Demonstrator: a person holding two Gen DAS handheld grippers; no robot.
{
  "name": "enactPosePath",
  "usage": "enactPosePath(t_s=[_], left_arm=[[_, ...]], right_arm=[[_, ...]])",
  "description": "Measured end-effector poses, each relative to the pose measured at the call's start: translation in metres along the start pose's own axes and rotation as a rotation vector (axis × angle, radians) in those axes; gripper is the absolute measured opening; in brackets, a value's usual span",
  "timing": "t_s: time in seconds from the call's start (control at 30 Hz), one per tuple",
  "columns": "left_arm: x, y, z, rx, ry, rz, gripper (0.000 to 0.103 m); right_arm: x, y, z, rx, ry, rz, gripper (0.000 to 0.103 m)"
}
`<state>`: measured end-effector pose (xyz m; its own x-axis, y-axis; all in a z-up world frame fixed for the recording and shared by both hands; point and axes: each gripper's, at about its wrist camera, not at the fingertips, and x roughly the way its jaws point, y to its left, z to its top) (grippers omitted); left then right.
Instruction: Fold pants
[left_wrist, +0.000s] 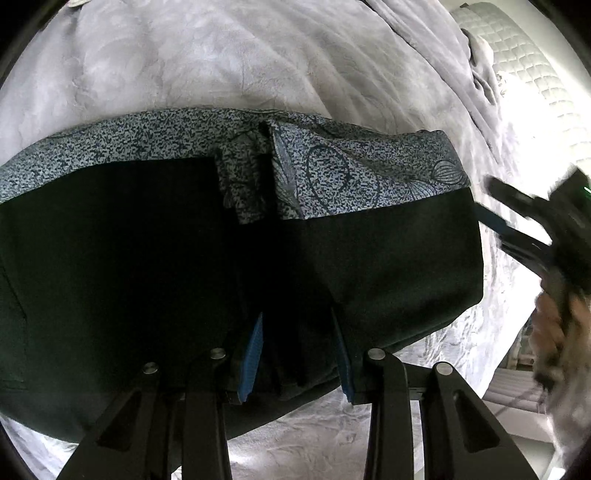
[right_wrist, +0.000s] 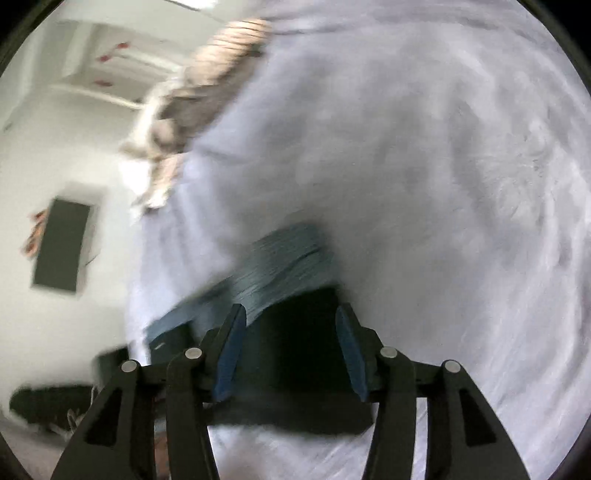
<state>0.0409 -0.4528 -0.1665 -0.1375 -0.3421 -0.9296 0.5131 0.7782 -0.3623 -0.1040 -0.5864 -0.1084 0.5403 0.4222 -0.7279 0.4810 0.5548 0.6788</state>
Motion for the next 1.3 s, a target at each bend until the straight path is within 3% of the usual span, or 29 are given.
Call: enactPosePath(t_s=[0.17, 0.3, 0.37, 0.4, 0.43, 0.47, 0.6, 0.73, 0.77, 0.83, 0.9, 0.93, 1.07, 1.13, 1.17, 1.2, 1.3], left_arm=[[-0.002, 0.004, -0.001, -0.019, 0.001, -0.004, 0.037], [-0.005, 0.002, -0.002, -0.001, 0.005, 0.009, 0.037], [-0.004, 0.001, -0.003, 0.013, 0.005, 0.007, 0.037], [-0.003, -0.001, -0.003, 0.016, 0.003, 0.004, 0.037], [-0.002, -0.002, -0.002, 0.019, 0.001, 0.004, 0.037], [-0.001, -0.003, -0.001, 0.021, 0.001, 0.016, 0.037], [-0.003, -0.005, 0.000, 0.015, -0.004, 0.031, 0.037], [-0.012, -0.002, -0.005, 0.015, -0.028, 0.034, 0.037], [-0.015, -0.002, -0.007, 0.021, -0.037, 0.039, 0.037], [-0.016, -0.003, -0.012, 0.019, -0.057, 0.052, 0.037], [-0.016, -0.003, -0.016, 0.001, -0.074, 0.054, 0.037], [-0.016, -0.003, -0.018, -0.011, -0.084, 0.054, 0.037], [-0.021, 0.003, -0.027, -0.053, -0.117, 0.041, 0.037], [-0.021, 0.006, -0.031, -0.065, -0.127, 0.039, 0.037], [-0.022, 0.008, -0.033, -0.070, -0.133, 0.038, 0.037], [-0.022, 0.009, -0.034, -0.076, -0.136, 0.037, 0.037], [-0.031, 0.019, -0.037, -0.092, -0.151, 0.027, 0.037]], right_arm=[[0.043, -0.038, 0.021, 0.196, 0.123, 0.210, 0.053], [0.042, -0.023, 0.016, 0.161, 0.159, 0.256, 0.039], [0.035, -0.010, 0.014, 0.064, 0.151, 0.135, 0.034], [0.039, -0.002, 0.016, 0.001, 0.144, 0.008, 0.032], [0.048, 0.008, 0.015, -0.102, 0.135, -0.191, 0.032], [0.059, 0.017, 0.016, -0.155, 0.131, -0.260, 0.032], [0.076, 0.048, 0.008, -0.256, 0.069, -0.432, 0.036], [0.046, 0.072, -0.005, -0.274, -0.008, -0.464, 0.036], [0.035, 0.082, -0.011, -0.282, -0.039, -0.452, 0.036], [0.031, 0.101, -0.016, -0.274, -0.042, -0.349, 0.042], [0.045, 0.123, -0.025, -0.280, 0.034, -0.219, 0.058], [0.057, 0.136, -0.030, -0.302, 0.070, -0.175, 0.058], [0.112, 0.177, -0.049, -0.442, 0.164, -0.193, 0.058], [0.133, 0.176, -0.058, -0.463, 0.202, -0.287, 0.050], [0.150, 0.177, -0.056, -0.475, 0.213, -0.363, 0.024], [0.157, 0.175, -0.055, -0.472, 0.220, -0.390, 0.010], [0.151, 0.169, -0.052, -0.393, 0.224, -0.299, 0.007]])
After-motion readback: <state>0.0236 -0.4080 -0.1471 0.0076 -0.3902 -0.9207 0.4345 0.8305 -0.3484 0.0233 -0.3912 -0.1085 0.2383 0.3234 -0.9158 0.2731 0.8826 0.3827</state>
